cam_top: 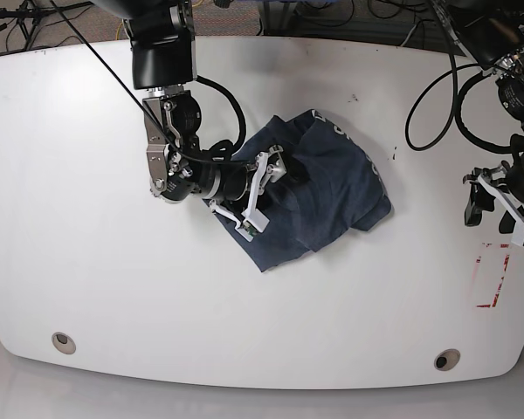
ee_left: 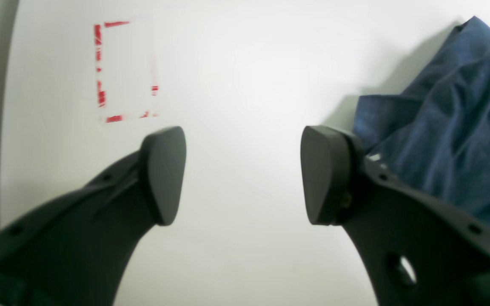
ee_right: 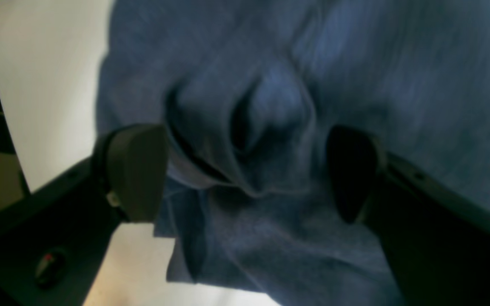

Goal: Fold the T-shirt properly
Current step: 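Drag the bundle with the right gripper to straighten it on the table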

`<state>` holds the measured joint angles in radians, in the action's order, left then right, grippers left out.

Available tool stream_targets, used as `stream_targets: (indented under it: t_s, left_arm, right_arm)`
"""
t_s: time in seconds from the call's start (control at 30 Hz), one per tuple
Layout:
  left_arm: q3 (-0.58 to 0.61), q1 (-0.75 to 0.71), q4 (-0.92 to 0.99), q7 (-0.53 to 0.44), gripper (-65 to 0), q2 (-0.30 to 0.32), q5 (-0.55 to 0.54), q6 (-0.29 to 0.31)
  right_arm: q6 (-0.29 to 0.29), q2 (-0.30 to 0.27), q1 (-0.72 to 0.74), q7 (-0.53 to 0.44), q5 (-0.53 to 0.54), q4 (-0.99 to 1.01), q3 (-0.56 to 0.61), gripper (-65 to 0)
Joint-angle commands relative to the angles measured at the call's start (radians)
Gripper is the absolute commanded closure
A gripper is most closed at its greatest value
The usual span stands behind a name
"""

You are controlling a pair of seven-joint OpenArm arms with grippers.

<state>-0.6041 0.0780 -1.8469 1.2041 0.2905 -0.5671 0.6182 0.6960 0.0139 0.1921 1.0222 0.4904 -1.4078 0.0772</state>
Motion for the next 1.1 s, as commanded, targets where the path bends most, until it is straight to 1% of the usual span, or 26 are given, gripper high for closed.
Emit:
stream_targets:
  t_s: [0.0,0.17,0.2,0.23,0.27,0.3,0.33,0.4,0.43,0.47,0.5,0.53,0.6,0.63,0.7,0.73,0.8,0.83,0.87,0.93,1.07]
  left_arm:
    - [-0.01,0.006,-0.015,-0.017,-39.7,0.016,-0.011,0.001]
    - [-0.018,0.006,-0.013,-0.017,-39.7,0.014,-0.011,0.001]
    - [-0.018,0.006,-0.012,-0.017,-39.7,0.014,-0.011,0.001]
    - [-0.018,0.004,-0.012,-0.017,-39.7,0.014,-0.011,0.001]
    - [-0.018,0.004,-0.012,-0.017,-39.7,0.013,-0.011,0.001]
    - [-0.017,0.004,-0.012,-0.017,-39.7,0.013,-0.011,0.001]
    - [-0.015,0.004,-0.012,-0.017,-39.7,0.011,-0.011,0.001]
    - [-0.014,0.004,-0.012,-0.017,-39.7,0.011,-0.009,0.001]
    - [-0.014,0.004,-0.012,-0.017,-39.7,0.011,-0.009,0.001]
    - [-0.014,0.004,-0.012,-0.017,-39.7,0.011,-0.009,0.001]
    - [-0.014,0.004,-0.012,-0.017,-39.7,0.011,-0.009,0.001]
    - [-0.014,0.004,-0.012,-0.017,-39.7,0.011,-0.009,0.001]
    - [-0.012,0.004,-0.012,-0.017,-39.7,0.011,-0.009,0.001]
    - [-0.012,0.004,-0.012,-0.017,-39.7,0.011,-0.009,0.001]
    - [-0.012,0.004,-0.01,-0.017,-39.7,0.011,-0.009,0.001]
    - [-0.012,0.004,-0.01,-0.017,-39.7,0.011,-0.009,0.001]
    - [-0.012,0.004,-0.01,-0.017,-39.7,0.011,-0.009,0.001]
    - [-0.012,0.004,-0.009,-0.017,-39.7,0.011,-0.008,0.001]
    - [-0.01,0.004,-0.007,-0.017,-39.7,0.011,-0.008,0.001]
    - [-0.007,0.006,0.013,-0.017,-39.7,0.011,-0.009,0.001]
    - [0.025,0.006,0.052,-0.019,-39.7,0.016,-0.008,0.001]
  right_arm:
    - [0.002,0.016,0.024,-0.044,0.018,0.035,0.002,-55.3]
    - [0.002,0.044,0.022,-0.055,0.017,0.049,0.002,-55.0]
    - [0.002,0.047,0.022,-0.055,0.017,0.049,0.003,-53.4]
    - [0.002,0.048,0.022,-0.055,0.017,0.049,0.003,-49.8]
    - [0.002,0.051,0.022,-0.055,0.017,0.049,0.003,-47.6]
    - [0.002,0.053,0.022,-0.056,0.017,0.049,0.003,-40.3]
    - [0.002,0.053,0.022,-0.056,0.017,0.049,0.003,-35.2]
    - [0.002,0.064,0.022,-0.056,0.018,0.048,0.003,-20.6]
    - [0.002,0.07,0.022,-0.056,0.018,0.046,0.003,-15.2]
    - [0.002,0.073,0.022,-0.056,0.018,0.046,0.002,-8.4]
    - [0.002,0.074,0.022,-0.055,0.018,0.045,0.002,-3.0]
    - [0.002,0.074,0.022,-0.053,0.021,0.035,0.002,0.0]
    - [0.002,0.073,0.02,-0.052,0.024,-0.001,0.002,0.0]
    - [0.002,0.073,0.016,-0.049,0.024,-0.023,0.002,-1.3]
    - [0.002,0.073,0.013,-0.029,0.026,-0.077,0.0,-3.5]
    - [0.002,0.073,0.007,0.002,0.026,-0.126,-0.003,-4.4]
    - [0.002,0.073,-0.006,0.039,0.026,-0.186,-0.003,-4.3]
    - [0.002,0.071,-0.012,0.071,0.027,-0.249,-0.004,-4.3]
    - [0.002,0.071,-0.013,0.077,0.027,-0.265,-0.004,-4.3]
    - [0.002,0.071,-0.018,0.111,0.027,-0.362,-0.004,-4.3]
    - [0.002,0.07,-0.015,0.154,0.027,-0.425,-0.004,-4.3]
